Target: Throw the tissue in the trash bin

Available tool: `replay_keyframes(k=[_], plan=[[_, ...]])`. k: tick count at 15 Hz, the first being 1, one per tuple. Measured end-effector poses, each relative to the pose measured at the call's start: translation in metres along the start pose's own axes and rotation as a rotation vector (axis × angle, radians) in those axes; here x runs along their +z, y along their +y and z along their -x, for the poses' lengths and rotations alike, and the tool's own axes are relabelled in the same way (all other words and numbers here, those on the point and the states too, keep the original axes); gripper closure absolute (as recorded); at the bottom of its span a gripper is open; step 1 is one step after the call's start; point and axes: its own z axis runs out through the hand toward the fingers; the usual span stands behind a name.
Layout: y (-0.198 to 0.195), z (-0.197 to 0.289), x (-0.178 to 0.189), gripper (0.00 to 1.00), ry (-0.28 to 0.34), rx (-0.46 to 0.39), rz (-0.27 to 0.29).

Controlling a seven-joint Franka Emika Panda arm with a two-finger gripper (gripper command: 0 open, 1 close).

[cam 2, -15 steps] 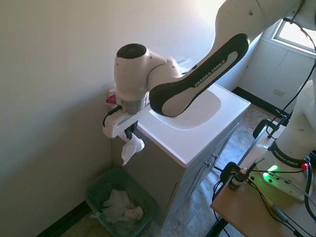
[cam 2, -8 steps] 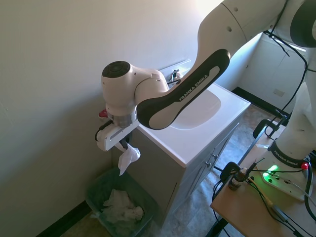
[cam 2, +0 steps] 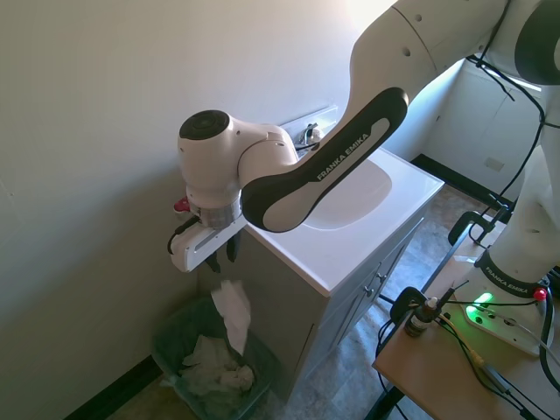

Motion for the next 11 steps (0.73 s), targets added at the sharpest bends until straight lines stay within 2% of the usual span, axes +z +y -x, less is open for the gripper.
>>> replay_keyframes(k=[2, 5, 11], plan=[[0.0, -0.002, -0.008, 0.0, -0.004, 0.001, -0.011], [0.006, -0.014, -0.04, 0.0, -0.016, 0.003, -0.047], [0.06, -0.037, -0.093, 0.0, 0.007, 0.043, -0.083]])
